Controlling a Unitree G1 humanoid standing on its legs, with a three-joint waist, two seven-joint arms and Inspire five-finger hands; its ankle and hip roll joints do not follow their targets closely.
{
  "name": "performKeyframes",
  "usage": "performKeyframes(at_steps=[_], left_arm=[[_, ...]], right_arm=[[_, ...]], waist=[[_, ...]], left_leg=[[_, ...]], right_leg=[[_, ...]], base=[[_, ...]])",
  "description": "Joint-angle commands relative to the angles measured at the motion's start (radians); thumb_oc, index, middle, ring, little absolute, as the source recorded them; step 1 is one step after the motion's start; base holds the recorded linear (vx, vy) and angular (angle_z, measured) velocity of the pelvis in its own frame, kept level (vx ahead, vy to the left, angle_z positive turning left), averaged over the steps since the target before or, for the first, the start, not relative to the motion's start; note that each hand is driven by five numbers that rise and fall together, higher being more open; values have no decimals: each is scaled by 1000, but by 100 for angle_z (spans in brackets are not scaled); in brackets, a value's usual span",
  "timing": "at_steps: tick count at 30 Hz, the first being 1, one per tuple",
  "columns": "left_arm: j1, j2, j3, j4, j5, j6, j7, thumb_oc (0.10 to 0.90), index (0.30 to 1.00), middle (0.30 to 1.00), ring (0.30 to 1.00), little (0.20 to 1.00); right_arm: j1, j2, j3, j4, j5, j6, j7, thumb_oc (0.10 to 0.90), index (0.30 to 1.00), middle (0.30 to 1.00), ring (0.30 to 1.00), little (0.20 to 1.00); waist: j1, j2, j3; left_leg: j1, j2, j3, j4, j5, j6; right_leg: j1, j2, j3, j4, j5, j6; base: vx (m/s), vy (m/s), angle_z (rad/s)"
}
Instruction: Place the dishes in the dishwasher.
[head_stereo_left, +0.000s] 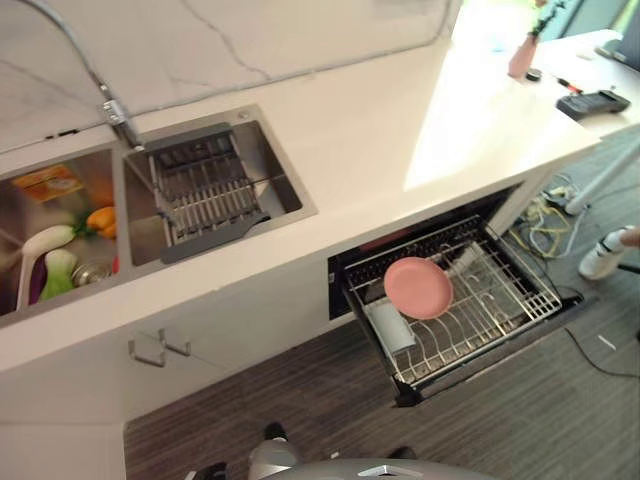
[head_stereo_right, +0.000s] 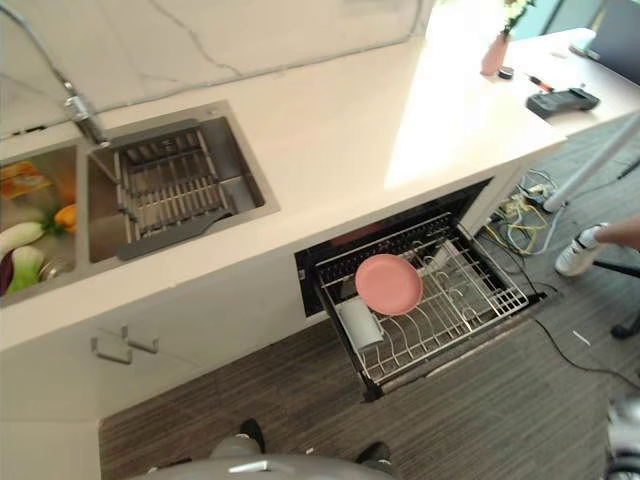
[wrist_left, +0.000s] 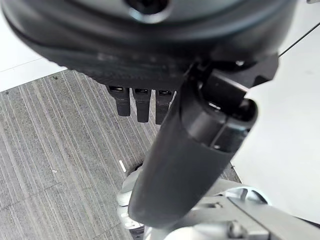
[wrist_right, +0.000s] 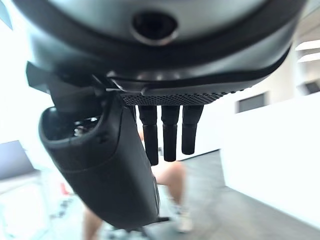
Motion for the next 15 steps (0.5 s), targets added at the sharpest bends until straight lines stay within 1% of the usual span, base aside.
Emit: performKeyframes(at_steps=[1, 5, 6, 7, 10, 11, 12, 14, 15], left_arm=[[-61, -25, -16, 1, -69, -32, -2, 800, 900, 900, 900, 900], [-58, -27, -52, -27, -80, -36, 4, 800, 900, 900, 900, 900], [-57, -28, -63, -31, -77, -36, 4, 800, 900, 900, 900, 900], [-57, -28, -63, -31, -77, -36, 4, 800, 900, 900, 900, 900], [-47, -23, -76, -41, -61, -35, 7, 800, 900, 900, 900, 900], [-44, -21, -78, -38, -50, -35, 9, 800, 900, 900, 900, 900], [-37, -20, -93, -38, -30, -36, 12, 800, 900, 900, 900, 900], [-36, -21, -90, -39, -29, -36, 12, 800, 900, 900, 900, 900], [-31, -20, -99, -41, -17, -37, 14, 800, 900, 900, 900, 900]], right_arm=[[-41, 74, 149, -37, 45, -50, 1, 400, 300, 300, 300, 300], [-118, 198, 307, 52, 80, -70, 57, 400, 300, 300, 300, 300], [-136, 232, 351, 64, 81, -73, 84, 400, 300, 300, 300, 300], [-136, 232, 351, 64, 81, -73, 84, 400, 300, 300, 300, 300], [-204, 305, 472, 90, 80, -90, 146, 400, 300, 300, 300, 300], [-229, 327, 518, 85, 73, -101, 166, 400, 300, 300, 300, 300], [-273, 354, 590, 64, 46, -112, 197, 400, 300, 300, 300, 300], [-277, 355, 593, 67, 46, -113, 198, 400, 300, 300, 300, 300], [-302, 364, 632, 39, 27, -121, 211, 400, 300, 300, 300, 300]], waist=[[17, 13, -42], [39, 24, -34], [52, 31, -32], [52, 31, -32], [75, 38, -30], [87, 42, -30], [119, 51, -33], [114, 51, -32], [129, 57, -35]], left_leg=[[-92, 38, -5, -28, 22, 14], [-103, 31, -24, -32, 27, 15], [-106, 28, -30, -32, 28, 15], [-106, 28, -30, -32, 28, 15], [-114, 20, -49, -33, 32, 17], [-117, 17, -56, -35, 33, 18], [-121, 12, -69, -37, 36, 19], [-121, 11, -71, -37, 36, 19], [-124, 8, -79, -38, 38, 20]], right_leg=[[27, -77, -35, 12, -55, 87], [32, -76, -47, 9, -61, 83], [34, -76, -51, 9, -63, 82], [34, -76, -51, 9, -63, 82], [41, -76, -67, 8, -65, 80], [44, -77, -73, 8, -67, 79], [50, -80, -86, 9, -69, 78], [51, -79, -89, 9, -69, 78], [54, -81, -95, 9, -70, 78]], base=[[-7, -15, -36], [-8, -2, -8], [-12, 2, 13], [-10, 5, 36], [-1, 12, 41], [7, 36, 40], [6, 31, 28], [3, 17, 29], [9, 32, 48]])
